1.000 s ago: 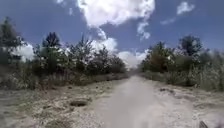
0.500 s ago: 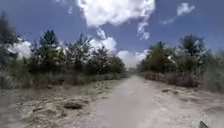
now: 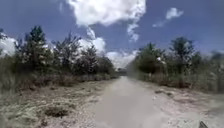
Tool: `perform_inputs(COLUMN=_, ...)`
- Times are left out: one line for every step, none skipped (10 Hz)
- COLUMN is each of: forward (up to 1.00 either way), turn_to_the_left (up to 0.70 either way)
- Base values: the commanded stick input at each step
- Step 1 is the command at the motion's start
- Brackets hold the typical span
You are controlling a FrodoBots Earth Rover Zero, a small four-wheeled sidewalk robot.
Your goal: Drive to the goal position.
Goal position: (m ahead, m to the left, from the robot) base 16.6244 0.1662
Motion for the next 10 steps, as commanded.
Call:
perform_inputs(forward=0.45, turn_to_the_left=0.0)
perform_inputs(forward=0.45, turn_to_the_left=0.0)
perform_inputs(forward=0.45, turn_to_the_left=0.0)
perform_inputs(forward=0.45, turn_to_the_left=0.0)
perform_inputs(forward=0.45, turn_to_the_left=0.0)
perform_inputs(forward=0.45, turn_to_the_left=0.0)
perform_inputs(forward=0.45, turn_to_the_left=0.0)
perform_inputs(forward=0.45, turn_to_the_left=0.0)
perform_inputs(forward=0.45, turn_to_the_left=0.0)
perform_inputs(forward=0.45, turn_to_the_left=0.0)
